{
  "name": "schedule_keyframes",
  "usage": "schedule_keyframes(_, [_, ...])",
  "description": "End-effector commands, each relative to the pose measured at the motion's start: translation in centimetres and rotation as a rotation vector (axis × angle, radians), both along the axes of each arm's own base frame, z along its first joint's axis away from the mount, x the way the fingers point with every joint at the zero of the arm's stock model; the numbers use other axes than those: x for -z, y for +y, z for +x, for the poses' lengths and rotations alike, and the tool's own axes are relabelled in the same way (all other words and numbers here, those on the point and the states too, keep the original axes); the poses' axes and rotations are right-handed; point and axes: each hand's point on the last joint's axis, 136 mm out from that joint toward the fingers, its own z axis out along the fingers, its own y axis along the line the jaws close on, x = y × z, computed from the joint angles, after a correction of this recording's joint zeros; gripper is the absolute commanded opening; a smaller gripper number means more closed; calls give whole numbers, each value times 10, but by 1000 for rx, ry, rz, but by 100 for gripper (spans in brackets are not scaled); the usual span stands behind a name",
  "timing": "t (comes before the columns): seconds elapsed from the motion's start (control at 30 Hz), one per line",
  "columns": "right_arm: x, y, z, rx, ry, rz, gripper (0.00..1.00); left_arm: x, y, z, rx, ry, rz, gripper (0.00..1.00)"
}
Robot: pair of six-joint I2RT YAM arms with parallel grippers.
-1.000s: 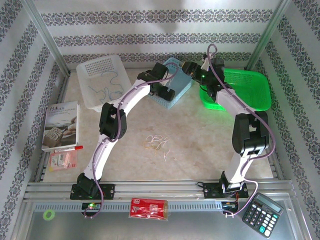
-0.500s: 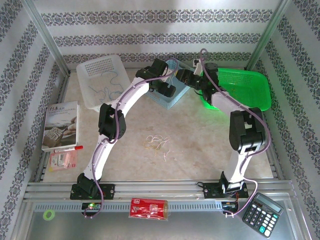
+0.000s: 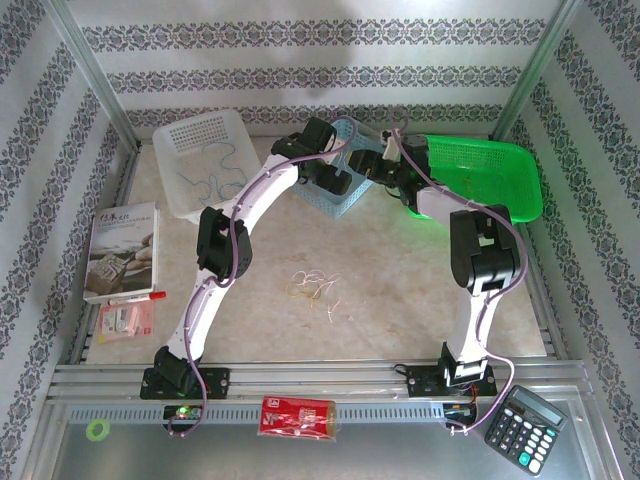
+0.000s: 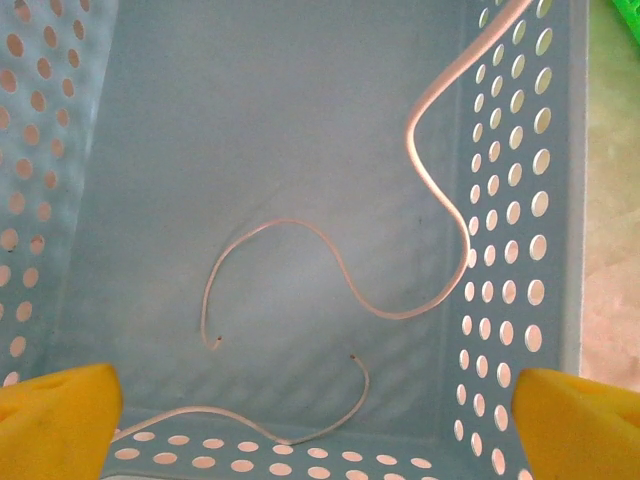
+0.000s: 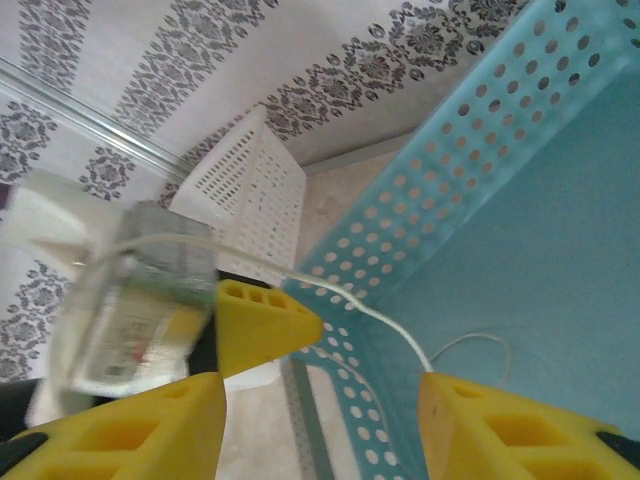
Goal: Untangle the cables
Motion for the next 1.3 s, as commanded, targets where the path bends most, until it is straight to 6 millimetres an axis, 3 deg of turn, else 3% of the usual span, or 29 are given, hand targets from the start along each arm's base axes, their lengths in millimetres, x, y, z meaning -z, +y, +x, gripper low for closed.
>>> schedule_keyframes(0.0, [-13, 2, 9, -46, -97, -20, 56, -39, -8, -9, 41, -41, -34, 100])
schedule_keyframes(0.3, [-15, 10, 30, -49, -128, -21, 56, -45, -15, -10, 56, -42, -75, 100])
schedule_keyframes(0.37, [-15, 14, 36, -50, -135, -20, 52, -46, -16, -10, 57, -41, -83, 100])
schedule_keyframes(0.4, [-16, 15, 39, -47, -139, -19, 47, -46, -17, -10, 59, -41, -88, 100])
schedule_keyframes(0.53, [-15, 13, 51, -17, -144, -15, 4, -49, -17, -9, 55, -46, -97, 100])
schedule_keyframes(0.57, [-16, 11, 53, -6, -143, -10, 0, -50, -17, -8, 52, -47, -99, 100])
schedule_keyframes(0.97, [-17, -55, 67, 251, -143, 57, 0, -59, 8, 8, -48, -61, -116, 100])
schedule_keyframes(1.07, [-21, -59, 65, 273, -159, 78, 0, -58, 14, 10, -72, -56, -114, 100])
schedule_keyframes(1.27, [-21, -44, 69, 213, -143, 106, 0, -69, 7, 10, -62, -62, -172, 100])
